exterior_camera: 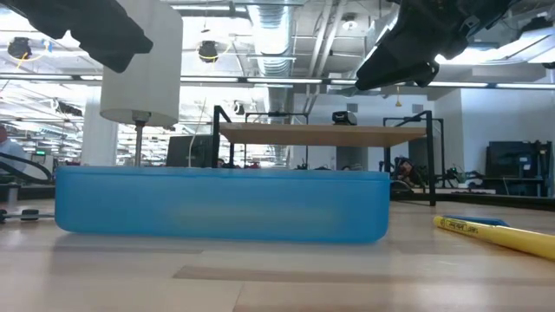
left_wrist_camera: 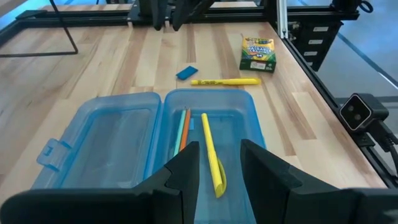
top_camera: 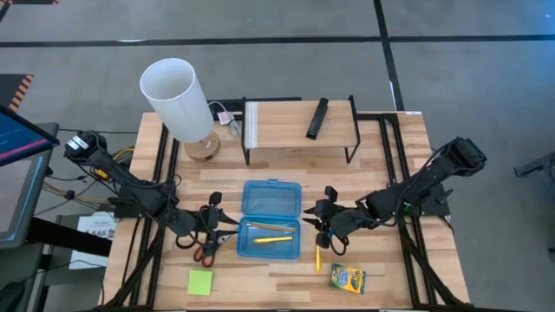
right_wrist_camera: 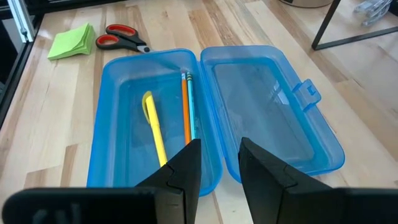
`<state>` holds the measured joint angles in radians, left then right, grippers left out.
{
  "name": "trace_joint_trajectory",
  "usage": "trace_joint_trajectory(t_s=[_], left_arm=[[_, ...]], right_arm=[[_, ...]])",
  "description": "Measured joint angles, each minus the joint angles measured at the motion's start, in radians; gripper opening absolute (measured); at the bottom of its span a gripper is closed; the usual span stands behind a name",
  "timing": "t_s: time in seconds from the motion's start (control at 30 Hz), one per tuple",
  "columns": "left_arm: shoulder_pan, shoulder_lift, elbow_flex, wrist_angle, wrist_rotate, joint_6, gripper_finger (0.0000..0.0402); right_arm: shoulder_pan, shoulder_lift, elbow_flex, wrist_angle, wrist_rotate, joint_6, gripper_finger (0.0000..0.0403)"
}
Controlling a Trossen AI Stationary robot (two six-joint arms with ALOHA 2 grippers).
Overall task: Pack school essentials
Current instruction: Put the yellow pen into the supply box
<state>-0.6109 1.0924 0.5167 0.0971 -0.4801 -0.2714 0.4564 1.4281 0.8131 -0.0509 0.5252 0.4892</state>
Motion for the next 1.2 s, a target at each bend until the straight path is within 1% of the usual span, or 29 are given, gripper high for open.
trace_joint_trajectory(t_s=[0.33, 0.57, 1.2], left_arm=[[0.0, 0.0, 0.0, 0.003, 0.0, -0.004, 0.0102], [0.0, 0.0, 0.0, 0.033, -0.002, -0.003, 0.0102], [0.0, 0.0, 0.0, 0.029, -0.002, 0.001, 0.0102]], right_arm=[[0.0, 0.0, 0.0, 0.004, 0.0, 0.0, 0.0127], [0.002, 0.0, 0.0, 0.005, 0.0, 0.008, 0.0127], [0.001, 0.0, 0.0, 0.005, 0.002, 0.012, 0.0127]])
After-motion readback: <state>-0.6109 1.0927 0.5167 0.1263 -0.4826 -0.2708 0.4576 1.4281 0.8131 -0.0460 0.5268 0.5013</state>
